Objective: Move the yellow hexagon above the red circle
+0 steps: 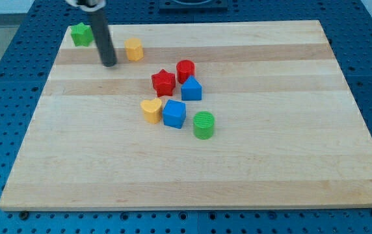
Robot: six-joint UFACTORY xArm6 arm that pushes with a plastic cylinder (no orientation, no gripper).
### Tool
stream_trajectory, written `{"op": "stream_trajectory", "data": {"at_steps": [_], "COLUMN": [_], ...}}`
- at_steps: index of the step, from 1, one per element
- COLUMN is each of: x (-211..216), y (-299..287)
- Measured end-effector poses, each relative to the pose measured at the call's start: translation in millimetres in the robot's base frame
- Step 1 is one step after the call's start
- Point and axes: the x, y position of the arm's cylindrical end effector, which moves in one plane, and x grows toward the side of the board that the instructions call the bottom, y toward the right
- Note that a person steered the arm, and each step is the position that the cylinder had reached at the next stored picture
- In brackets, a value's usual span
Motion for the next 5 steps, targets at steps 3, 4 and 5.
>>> {"op": "stream_trajectory", "data": {"at_steps": [3,4,5], "x": [-63,-61,-40], "y": [110,96,72]}}
